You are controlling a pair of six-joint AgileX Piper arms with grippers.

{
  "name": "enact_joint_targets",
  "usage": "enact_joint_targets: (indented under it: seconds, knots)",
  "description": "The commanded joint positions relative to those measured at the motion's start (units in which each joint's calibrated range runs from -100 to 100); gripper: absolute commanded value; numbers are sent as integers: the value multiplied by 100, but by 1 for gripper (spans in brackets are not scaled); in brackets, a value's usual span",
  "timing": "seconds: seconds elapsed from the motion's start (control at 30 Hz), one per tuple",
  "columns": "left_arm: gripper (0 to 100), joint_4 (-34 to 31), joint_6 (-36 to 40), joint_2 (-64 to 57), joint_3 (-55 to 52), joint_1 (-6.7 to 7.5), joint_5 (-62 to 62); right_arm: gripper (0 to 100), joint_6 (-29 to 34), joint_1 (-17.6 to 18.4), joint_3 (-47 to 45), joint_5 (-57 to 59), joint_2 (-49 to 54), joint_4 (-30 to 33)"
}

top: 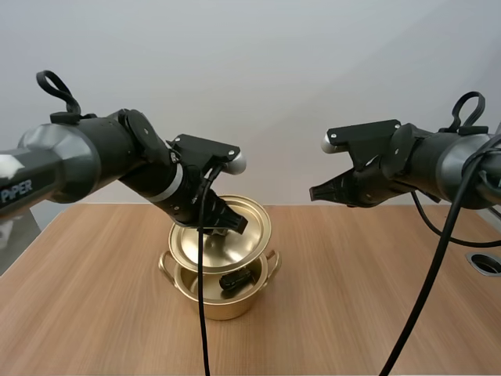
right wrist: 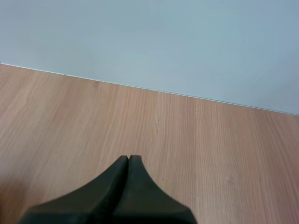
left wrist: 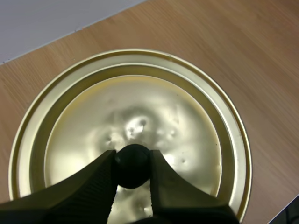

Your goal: Open the pot, put the car inside, and close it

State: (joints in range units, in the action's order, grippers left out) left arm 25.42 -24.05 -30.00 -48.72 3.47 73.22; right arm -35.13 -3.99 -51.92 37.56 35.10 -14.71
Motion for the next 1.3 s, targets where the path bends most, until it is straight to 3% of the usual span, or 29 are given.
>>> enact_joint_targets:
  seconds: [0.0, 0.47, 0.57, 0.73, 0.8, 0.93, 1.03, 1.1, 1.27]
  knots:
    - [0, 3, -20, 176, -5, 3, -57, 0, -53, 2, 2, 8, 6, 1]
    - [1, -80, -59, 1093, -5, 3, -139, 0, -122, 2, 2, 8, 6, 1]
    - [13, -104, -59, 1103, -5, 3, -180, 0, -133, 2, 2, 8, 6, 1]
    - [58, -125, -45, 1080, 38, 3, -242, 0, -132, 2, 2, 8, 6, -39]
    - [64, -125, -31, 1082, 131, 3, -242, 0, -132, 2, 2, 8, 6, -135]
    - [58, -125, 14, 1006, 355, 3, -139, 0, -132, 2, 2, -11, 16, -328]
    - [28, -229, 252, 789, 492, -4, -99, 0, -132, 2, 2, -50, 93, -436]
    - [0, -457, 412, 501, 502, -4, -340, 0, -132, 2, 2, -4, 208, -594]
    - [0, -623, 622, -562, 502, -4, -767, 0, -50, 2, 2, 216, 562, -1219]
